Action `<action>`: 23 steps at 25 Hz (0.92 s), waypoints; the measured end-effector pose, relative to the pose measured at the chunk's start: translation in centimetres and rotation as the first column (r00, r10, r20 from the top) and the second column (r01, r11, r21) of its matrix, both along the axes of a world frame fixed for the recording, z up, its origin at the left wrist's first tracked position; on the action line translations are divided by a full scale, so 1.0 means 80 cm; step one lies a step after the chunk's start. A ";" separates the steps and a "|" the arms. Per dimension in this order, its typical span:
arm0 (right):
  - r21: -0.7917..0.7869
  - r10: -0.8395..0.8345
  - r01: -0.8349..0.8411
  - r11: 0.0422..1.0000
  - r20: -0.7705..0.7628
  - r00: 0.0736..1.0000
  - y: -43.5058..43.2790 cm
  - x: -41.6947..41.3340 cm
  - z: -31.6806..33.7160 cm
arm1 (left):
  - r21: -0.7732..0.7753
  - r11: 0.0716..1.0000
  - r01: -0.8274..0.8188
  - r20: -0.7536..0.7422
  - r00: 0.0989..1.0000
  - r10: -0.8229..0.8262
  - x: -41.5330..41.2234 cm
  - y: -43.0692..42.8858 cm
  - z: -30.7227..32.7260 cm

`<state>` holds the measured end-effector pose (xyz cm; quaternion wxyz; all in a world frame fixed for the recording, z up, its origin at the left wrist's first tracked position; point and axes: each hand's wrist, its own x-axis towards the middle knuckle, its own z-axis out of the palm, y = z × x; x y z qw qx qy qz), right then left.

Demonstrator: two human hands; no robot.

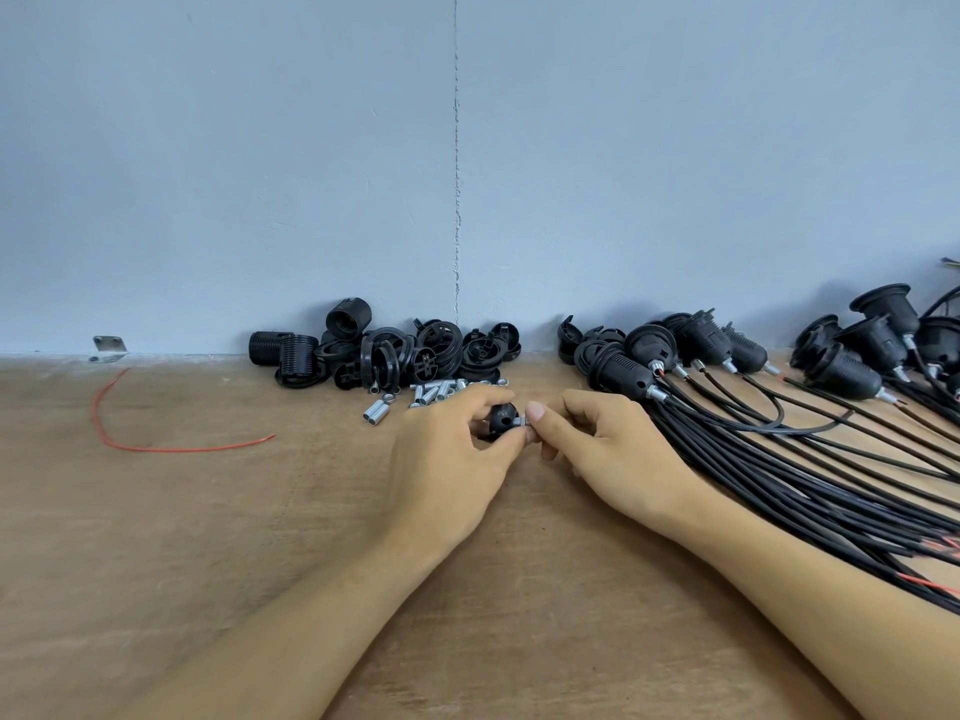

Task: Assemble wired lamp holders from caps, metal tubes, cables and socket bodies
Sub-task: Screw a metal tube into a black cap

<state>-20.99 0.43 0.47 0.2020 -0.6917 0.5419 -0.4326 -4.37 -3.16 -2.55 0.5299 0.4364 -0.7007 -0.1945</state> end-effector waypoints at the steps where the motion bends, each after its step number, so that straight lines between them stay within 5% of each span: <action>1: 0.005 0.003 -0.003 1.000 -0.003 1.000 0.000 0.000 0.000 | -0.011 1.000 0.000 0.005 1.000 0.000 0.000 0.000 0.000; 23: 0.019 -0.002 0.002 1.000 -0.046 0.999 -0.002 -0.003 -0.003 | -0.044 0.999 -0.001 0.073 0.997 0.004 -0.001 0.002 0.002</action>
